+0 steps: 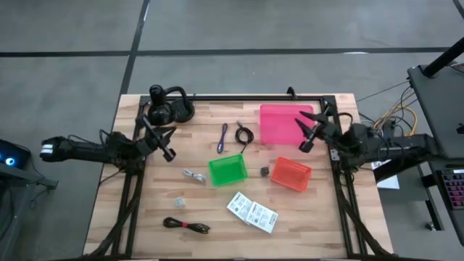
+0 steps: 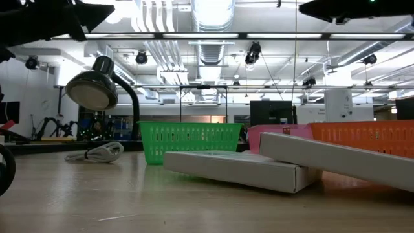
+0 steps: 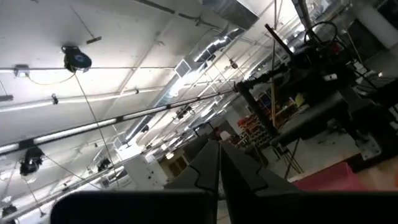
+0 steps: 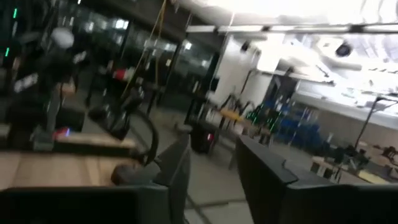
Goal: Pick and place items into bin
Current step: Put the black charger adapter into the orange bin
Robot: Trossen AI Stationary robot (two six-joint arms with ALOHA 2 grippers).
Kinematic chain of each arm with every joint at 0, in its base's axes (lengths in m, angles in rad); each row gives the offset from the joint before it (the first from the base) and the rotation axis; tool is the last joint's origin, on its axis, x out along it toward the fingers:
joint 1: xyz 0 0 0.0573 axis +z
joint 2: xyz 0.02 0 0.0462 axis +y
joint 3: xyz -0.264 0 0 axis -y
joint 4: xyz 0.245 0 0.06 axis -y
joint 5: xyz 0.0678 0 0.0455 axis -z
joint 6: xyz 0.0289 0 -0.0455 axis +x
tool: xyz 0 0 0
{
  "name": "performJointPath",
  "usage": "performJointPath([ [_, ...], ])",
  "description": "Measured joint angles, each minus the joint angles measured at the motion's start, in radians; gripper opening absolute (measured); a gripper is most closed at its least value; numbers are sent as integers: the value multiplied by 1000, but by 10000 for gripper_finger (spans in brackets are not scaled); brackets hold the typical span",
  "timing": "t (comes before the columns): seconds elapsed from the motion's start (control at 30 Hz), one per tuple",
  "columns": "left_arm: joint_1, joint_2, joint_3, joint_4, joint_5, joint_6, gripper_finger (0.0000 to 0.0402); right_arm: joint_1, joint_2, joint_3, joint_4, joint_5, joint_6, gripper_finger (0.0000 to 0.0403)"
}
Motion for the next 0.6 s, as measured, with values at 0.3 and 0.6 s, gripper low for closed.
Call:
performJointPath([
  [0.3,0,50,97,-66,-78,-151,47,0,213,171,-124,16,-61,178],
  [0.6,-1,178,180,-58,-75,-292,145,0,306,186,-111,-83,10,178],
])
